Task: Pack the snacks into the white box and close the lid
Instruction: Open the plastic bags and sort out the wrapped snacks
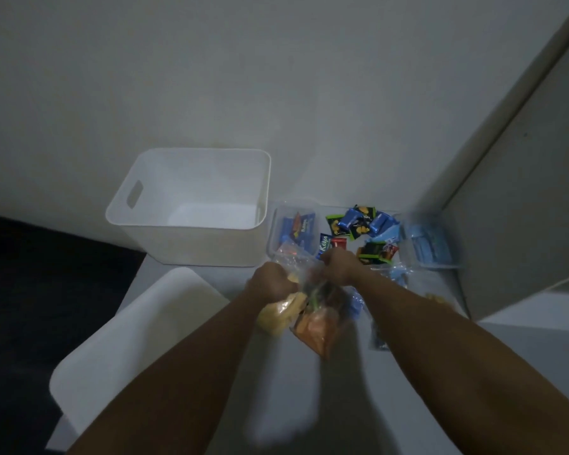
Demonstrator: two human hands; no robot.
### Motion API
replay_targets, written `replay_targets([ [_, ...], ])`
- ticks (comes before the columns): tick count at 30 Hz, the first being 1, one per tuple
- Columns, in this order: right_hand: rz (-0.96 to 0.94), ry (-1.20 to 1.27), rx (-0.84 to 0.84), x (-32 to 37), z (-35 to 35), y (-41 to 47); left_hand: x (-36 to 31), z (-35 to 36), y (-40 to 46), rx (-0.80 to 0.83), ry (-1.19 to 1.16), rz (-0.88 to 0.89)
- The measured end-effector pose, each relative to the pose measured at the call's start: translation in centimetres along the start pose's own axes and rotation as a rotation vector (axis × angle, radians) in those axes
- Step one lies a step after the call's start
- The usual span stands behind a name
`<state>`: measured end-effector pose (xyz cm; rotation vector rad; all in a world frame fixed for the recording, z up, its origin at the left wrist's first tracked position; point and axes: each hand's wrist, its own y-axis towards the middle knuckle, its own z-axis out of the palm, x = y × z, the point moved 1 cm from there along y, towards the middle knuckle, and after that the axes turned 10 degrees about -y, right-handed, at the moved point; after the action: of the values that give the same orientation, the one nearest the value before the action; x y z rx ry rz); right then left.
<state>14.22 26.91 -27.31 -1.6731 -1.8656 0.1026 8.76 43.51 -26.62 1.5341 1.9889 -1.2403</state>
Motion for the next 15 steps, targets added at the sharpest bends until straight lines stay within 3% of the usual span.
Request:
replay_targets([
  [6,-0.048,0.059,0.029,-0.4,-0.1,1.0,0.0,-0.5,0.8,-0.027,-0.129,-0.073],
  [11,-0.106,0.269,0.091,1.1,-2.0,-0.5,-0.6,-2.2,0.6,-0.053,-0.528,-0.173],
  [15,-0.152,0.318,0.213,3.6,-3.6,-3.0,-1.1,-4.0,-0.2,-0.037,-0.623,-0.198],
])
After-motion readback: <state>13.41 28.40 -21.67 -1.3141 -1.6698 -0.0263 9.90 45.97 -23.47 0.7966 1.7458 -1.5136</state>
